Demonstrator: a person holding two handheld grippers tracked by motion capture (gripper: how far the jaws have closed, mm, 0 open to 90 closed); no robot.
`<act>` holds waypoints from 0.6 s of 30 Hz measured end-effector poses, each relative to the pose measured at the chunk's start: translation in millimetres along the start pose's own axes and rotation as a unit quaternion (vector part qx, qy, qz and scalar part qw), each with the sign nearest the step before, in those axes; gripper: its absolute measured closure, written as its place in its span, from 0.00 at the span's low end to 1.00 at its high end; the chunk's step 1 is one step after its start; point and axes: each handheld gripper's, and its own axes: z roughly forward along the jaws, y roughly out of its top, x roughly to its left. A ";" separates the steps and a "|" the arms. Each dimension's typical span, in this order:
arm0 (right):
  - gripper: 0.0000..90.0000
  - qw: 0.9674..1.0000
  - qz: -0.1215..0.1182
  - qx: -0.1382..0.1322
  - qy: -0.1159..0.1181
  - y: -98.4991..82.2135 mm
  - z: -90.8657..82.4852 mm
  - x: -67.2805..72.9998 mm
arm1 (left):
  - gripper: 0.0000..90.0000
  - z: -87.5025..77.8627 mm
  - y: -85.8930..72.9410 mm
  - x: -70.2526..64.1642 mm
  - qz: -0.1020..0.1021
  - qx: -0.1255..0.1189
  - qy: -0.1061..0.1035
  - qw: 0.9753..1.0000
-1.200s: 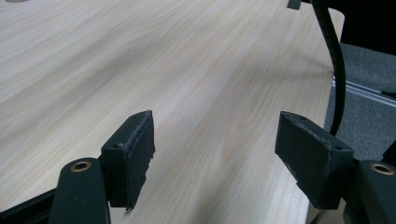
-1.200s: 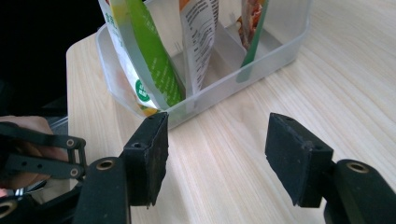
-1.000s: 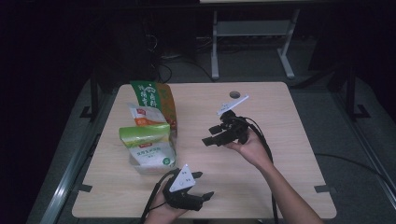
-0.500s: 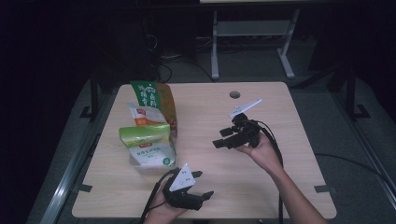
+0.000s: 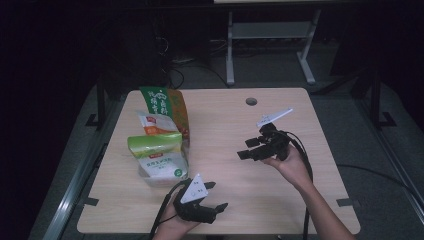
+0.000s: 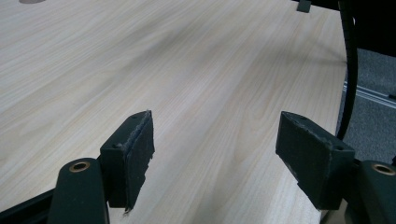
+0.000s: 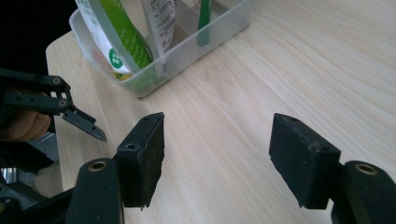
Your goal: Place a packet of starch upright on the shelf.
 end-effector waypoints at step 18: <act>0.38 1.000 0.025 -0.004 -0.019 -26.0 -19.1 -9.7 | 0.30 -1.9 1.0 4.0 0.007 0.003 0.002 1.000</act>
